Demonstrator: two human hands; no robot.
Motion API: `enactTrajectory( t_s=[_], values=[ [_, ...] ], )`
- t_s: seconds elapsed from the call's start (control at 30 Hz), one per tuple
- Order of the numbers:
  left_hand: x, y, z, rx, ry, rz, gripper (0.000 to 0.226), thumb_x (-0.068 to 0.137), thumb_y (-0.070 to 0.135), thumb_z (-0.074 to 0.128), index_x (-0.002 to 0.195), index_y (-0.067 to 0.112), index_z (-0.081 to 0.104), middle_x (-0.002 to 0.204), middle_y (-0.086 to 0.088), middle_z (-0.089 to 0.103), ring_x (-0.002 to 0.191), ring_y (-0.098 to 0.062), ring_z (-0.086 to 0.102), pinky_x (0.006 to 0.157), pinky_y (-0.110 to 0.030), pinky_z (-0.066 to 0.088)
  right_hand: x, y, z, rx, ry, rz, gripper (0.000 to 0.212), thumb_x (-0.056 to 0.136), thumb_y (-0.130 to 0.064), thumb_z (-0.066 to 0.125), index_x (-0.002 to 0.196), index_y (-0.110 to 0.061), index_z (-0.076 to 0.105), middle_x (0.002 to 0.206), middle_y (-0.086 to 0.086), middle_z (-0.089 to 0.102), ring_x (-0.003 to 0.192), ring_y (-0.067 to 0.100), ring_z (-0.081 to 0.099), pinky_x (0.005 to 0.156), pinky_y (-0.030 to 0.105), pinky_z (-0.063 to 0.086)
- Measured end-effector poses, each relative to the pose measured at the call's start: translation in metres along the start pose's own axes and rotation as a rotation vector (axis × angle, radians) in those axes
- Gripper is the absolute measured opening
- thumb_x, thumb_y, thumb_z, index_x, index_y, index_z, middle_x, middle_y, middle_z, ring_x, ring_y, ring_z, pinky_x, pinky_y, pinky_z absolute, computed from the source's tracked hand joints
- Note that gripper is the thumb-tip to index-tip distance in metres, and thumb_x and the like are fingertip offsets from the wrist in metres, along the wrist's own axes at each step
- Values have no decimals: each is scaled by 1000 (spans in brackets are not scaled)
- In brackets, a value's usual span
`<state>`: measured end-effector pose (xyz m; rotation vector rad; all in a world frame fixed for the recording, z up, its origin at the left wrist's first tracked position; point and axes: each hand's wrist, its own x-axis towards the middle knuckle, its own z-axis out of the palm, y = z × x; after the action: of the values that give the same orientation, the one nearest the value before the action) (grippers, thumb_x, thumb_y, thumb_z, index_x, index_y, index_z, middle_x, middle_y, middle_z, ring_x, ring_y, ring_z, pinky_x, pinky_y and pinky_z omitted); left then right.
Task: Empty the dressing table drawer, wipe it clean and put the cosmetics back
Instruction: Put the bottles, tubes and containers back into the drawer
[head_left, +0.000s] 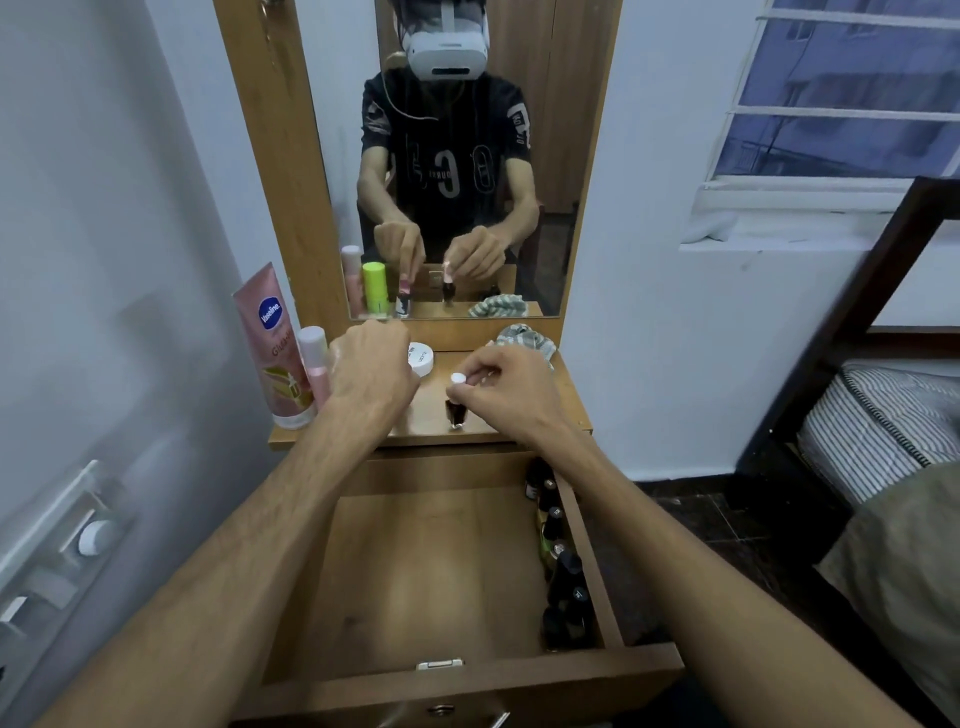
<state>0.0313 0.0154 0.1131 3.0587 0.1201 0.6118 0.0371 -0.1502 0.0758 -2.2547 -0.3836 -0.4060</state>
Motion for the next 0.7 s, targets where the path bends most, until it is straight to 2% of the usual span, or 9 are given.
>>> enactTrajectory(
  t_s=[0.13, 0.2, 0.27, 0.37, 0.5, 0.63, 0.7],
  values=[
    [-9, 5, -1, -10, -5, 2, 16, 85, 13, 66, 99, 6, 69, 90, -15, 69, 87, -35, 67, 63, -37, 44, -39, 6, -36, 38, -58, 39, 5, 74, -25, 84, 78, -23, 80, 69, -9, 74, 66, 3, 68, 66, 21, 56],
    [-17, 9, -2, -36, 4, 13, 8, 85, 13, 64, 90, 8, 64, 81, -11, 61, 86, -35, 66, 62, -37, 41, -60, 9, -50, 58, -121, 60, 6, 75, -23, 85, 76, -22, 79, 69, -8, 74, 65, 3, 68, 63, 17, 53],
    [-27, 14, -4, -105, 24, 35, 11, 83, 17, 66, 82, 8, 59, 76, -7, 58, 81, -32, 66, 61, -36, 47, -81, 15, -57, 71, -188, 88, 6, 76, -22, 85, 76, -22, 79, 70, -8, 75, 61, 0, 65, 60, 15, 50],
    [-47, 25, -6, -189, 37, 71, 16, 79, 24, 66, 87, 10, 68, 78, -7, 68, 79, -29, 66, 64, -36, 56, -107, 23, -60, 40, -293, 100, 5, 78, -22, 84, 78, -22, 79, 72, -7, 75, 57, -2, 62, 57, 13, 46],
    [-81, 40, -2, -276, -78, 129, 13, 74, 27, 67, 81, 16, 69, 81, -2, 69, 78, -24, 63, 62, -32, 44, -130, 30, -59, -80, -391, 57, 4, 81, -27, 81, 79, -24, 78, 73, -10, 74, 63, 0, 65, 56, 15, 47],
    [-108, 50, 17, -353, -224, 142, 12, 72, 28, 66, 81, 20, 68, 86, 4, 72, 87, -23, 66, 72, -35, 52, -142, 38, -56, -194, -389, 17, 6, 79, -33, 79, 78, -27, 78, 75, -15, 72, 73, 3, 65, 61, 15, 47],
    [-119, 54, 26, -385, -278, 132, 11, 70, 29, 68, 79, 22, 67, 83, 5, 72, 86, -21, 67, 73, -34, 52, -145, 43, -54, -250, -376, -16, 7, 76, -36, 78, 74, -30, 75, 79, -18, 69, 78, 4, 62, 66, 16, 45]
  ],
)
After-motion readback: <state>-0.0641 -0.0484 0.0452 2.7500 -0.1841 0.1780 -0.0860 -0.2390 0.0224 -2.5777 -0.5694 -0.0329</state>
